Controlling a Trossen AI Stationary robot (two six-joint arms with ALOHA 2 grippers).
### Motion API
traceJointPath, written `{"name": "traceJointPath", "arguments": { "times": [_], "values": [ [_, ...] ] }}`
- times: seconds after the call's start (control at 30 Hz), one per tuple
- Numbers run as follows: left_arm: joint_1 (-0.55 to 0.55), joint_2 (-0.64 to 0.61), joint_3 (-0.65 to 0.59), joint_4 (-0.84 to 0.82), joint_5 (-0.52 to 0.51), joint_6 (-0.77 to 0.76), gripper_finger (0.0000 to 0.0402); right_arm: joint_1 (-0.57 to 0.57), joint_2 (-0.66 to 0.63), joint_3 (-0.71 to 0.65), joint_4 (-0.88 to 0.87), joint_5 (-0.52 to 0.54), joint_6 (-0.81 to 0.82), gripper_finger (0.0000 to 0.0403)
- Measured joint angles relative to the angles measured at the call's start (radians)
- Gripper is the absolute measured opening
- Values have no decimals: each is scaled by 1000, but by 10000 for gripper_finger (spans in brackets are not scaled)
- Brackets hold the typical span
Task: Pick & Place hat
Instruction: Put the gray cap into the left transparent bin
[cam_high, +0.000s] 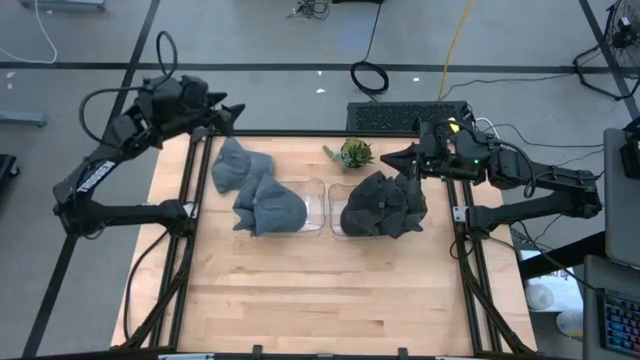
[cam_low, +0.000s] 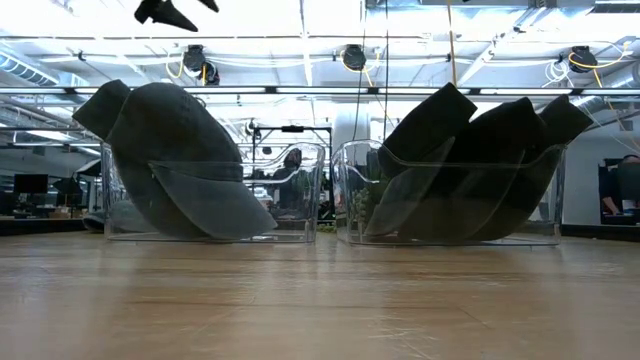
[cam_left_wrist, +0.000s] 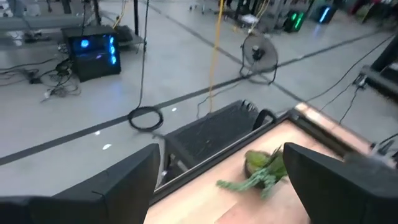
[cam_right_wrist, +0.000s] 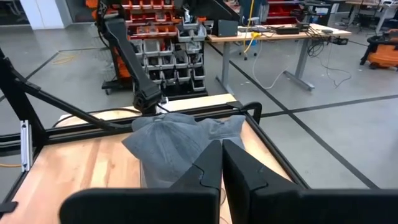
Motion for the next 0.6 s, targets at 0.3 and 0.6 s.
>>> {"name": "traceJointPath", "arguments": {
  "times": [0.3, 0.6],
  "values": [
    [159, 98, 101, -267, -5, -9, 349, 0, 0, 0, -2, 0, 9, 0],
    [254, 196, 116, -422, -89, -35, 349, 0, 0, 0, -2, 0, 26, 0]
  ]
}}
